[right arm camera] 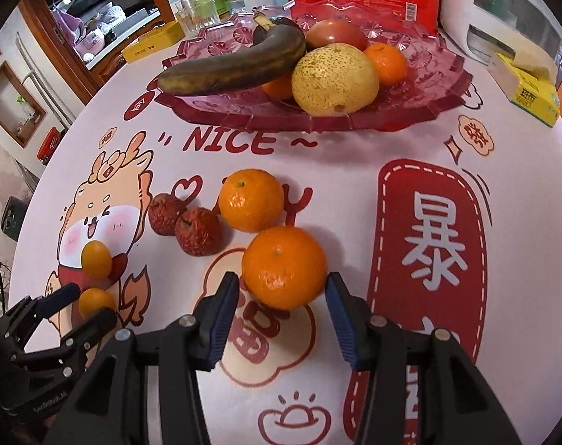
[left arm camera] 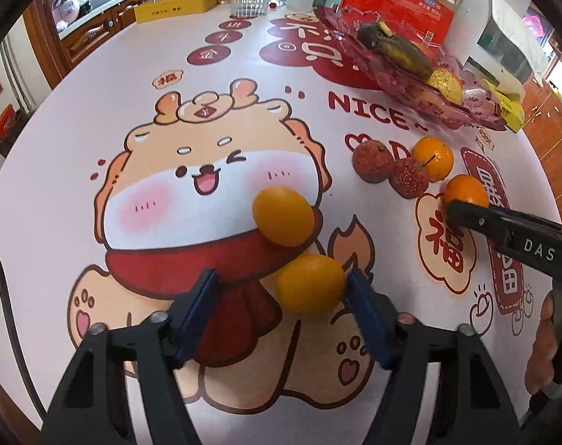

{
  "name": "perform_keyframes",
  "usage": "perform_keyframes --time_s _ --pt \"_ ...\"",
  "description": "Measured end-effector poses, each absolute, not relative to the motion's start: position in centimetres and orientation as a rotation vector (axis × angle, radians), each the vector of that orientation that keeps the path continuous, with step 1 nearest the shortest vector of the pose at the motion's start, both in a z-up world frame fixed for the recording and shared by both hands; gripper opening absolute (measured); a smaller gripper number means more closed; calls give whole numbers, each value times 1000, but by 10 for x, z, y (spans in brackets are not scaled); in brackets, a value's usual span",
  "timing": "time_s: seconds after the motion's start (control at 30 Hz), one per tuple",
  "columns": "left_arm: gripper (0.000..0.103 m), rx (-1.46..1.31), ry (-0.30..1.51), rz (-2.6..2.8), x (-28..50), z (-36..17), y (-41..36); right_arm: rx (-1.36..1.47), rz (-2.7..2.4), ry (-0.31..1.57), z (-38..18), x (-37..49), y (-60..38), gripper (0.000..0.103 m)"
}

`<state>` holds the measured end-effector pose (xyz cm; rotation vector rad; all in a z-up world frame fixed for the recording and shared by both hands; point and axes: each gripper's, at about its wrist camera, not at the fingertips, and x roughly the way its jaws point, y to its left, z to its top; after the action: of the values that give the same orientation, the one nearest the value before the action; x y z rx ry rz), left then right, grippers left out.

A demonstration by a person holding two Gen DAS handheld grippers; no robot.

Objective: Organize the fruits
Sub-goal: 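Close the left gripper on a mandarin while the right gripper grasps another mandarin, then carry the mandarin in the left gripper while the right gripper carries its mandarin to the bowl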

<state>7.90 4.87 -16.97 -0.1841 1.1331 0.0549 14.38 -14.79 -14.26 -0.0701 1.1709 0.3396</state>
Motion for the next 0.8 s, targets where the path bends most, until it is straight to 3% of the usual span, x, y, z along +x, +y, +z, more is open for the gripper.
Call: perform_keyframes --time_s 0.1,0.23,0.8 --pt "57 -177 1126 48 79 -170 47 -80 331 1152 -144 145 -147 49" --pt "34 -186 1120 -8 77 -169 43 -58 335 1151 -147 145 -151 46" --pt "33 -96 1118 -48 62 -146 26 -83 357 1174 -138 102 -158 43"
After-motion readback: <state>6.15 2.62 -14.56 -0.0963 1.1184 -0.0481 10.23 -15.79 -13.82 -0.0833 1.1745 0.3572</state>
